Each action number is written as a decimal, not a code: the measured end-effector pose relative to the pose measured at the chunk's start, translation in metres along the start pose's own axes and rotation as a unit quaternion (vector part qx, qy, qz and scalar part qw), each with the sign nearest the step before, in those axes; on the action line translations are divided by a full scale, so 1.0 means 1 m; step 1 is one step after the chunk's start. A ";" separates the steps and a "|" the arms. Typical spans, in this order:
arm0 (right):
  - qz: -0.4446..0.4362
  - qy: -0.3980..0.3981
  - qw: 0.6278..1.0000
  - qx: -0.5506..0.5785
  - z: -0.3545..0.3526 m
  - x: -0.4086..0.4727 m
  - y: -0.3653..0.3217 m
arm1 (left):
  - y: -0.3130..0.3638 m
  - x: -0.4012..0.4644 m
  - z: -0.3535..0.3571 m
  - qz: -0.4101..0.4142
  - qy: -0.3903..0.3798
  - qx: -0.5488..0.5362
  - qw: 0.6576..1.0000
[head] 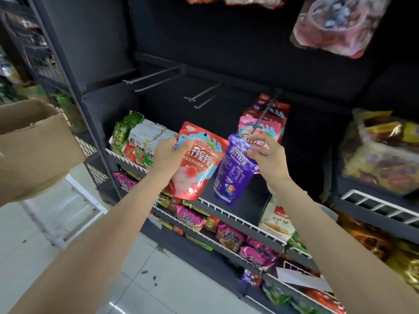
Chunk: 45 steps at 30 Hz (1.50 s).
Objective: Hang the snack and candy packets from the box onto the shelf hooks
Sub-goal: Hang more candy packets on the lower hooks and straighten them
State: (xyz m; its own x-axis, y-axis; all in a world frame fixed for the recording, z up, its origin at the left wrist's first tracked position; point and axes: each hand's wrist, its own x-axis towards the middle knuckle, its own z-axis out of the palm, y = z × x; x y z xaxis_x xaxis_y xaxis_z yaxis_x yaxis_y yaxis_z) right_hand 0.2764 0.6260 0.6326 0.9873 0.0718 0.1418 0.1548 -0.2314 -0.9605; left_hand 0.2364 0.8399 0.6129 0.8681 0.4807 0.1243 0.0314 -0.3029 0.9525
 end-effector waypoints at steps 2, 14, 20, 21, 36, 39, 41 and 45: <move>-0.033 0.002 0.996 -0.086 -0.004 -0.006 0.000 | 0.006 -0.006 0.008 0.044 -0.005 0.046 0.998; -0.059 -0.095 0.973 -0.202 -0.017 -0.002 -0.011 | 0.017 -0.010 0.025 0.110 0.090 0.120 0.982; -0.153 0.090 0.929 -0.325 -0.012 0.022 -0.005 | 0.025 -0.002 0.022 0.095 0.104 0.106 0.984; -0.157 0.101 0.923 -0.336 -0.011 0.026 -0.004 | 0.026 -0.002 0.023 0.098 0.105 0.106 0.984; -0.125 0.033 0.966 -0.223 -0.011 0.061 -0.006 | 0.026 0.008 0.032 0.094 0.099 0.135 0.981; -0.142 0.011 0.957 -0.252 -0.011 0.064 -0.003 | 0.027 0.008 0.034 0.093 0.093 0.141 0.981; -0.159 0.008 0.950 -0.269 -0.012 0.065 -0.001 | 0.026 0.008 0.036 0.092 0.089 0.131 0.983; -0.170 0.012 0.957 -0.235 -0.012 0.059 0.005 | 0.025 0.008 0.042 0.091 0.084 0.128 0.984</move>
State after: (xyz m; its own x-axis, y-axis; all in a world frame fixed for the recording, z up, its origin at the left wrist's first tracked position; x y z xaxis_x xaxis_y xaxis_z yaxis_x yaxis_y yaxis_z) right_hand 0.3359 0.6170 0.6388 0.8769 0.2000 0.4371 0.4606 -0.6098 -0.6450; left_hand 0.2648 0.8015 0.6266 0.7771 0.5225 0.3510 0.0253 -0.5831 0.8120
